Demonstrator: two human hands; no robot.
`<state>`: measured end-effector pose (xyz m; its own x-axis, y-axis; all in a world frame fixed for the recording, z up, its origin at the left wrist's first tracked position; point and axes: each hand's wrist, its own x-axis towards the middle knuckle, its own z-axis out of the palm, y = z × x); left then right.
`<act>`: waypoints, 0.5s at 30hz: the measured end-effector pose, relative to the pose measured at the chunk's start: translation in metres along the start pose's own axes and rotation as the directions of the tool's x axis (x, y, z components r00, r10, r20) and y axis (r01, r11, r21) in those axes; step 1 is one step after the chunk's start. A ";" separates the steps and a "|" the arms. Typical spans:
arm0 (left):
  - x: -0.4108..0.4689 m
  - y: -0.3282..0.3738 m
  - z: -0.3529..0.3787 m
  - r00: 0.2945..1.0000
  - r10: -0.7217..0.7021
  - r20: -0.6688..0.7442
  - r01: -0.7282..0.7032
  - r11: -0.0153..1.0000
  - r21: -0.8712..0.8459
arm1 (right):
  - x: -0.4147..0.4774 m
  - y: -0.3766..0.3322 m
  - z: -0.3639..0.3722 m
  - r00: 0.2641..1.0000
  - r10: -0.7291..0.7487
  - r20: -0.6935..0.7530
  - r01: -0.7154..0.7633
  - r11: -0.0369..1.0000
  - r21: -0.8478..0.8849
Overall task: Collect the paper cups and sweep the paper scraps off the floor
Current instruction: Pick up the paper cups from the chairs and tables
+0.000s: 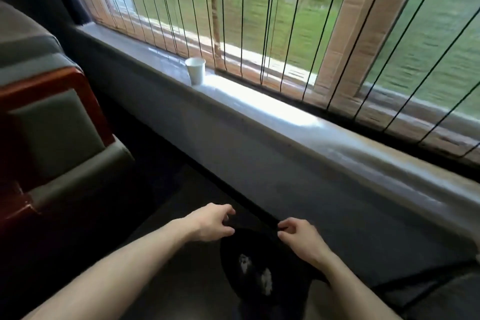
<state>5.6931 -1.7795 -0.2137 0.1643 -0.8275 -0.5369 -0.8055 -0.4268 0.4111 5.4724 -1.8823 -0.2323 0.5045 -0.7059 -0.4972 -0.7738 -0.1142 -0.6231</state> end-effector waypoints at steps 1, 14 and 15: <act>-0.016 0.014 -0.023 1.000 0.004 -0.001 -0.004 1.000 0.014 | -0.014 -0.020 -0.021 1.000 -0.017 -0.010 0.017 1.000 -0.014; -0.089 0.212 -0.178 0.893 0.447 -0.047 -0.442 0.893 0.088 | -0.201 -0.125 -0.199 0.927 -0.005 -0.375 -0.048 0.990 -0.133; -0.086 0.226 -0.173 0.866 0.500 -0.007 -0.494 0.858 0.139 | -0.223 -0.118 -0.201 0.907 0.040 -0.418 -0.095 0.989 -0.111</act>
<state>5.5955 -1.8681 0.0534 -0.2559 -0.9327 -0.2543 -0.8517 0.0931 0.5157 5.3740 -1.8518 0.0732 0.2668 -0.9375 -0.2234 -0.8558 -0.1238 -0.5023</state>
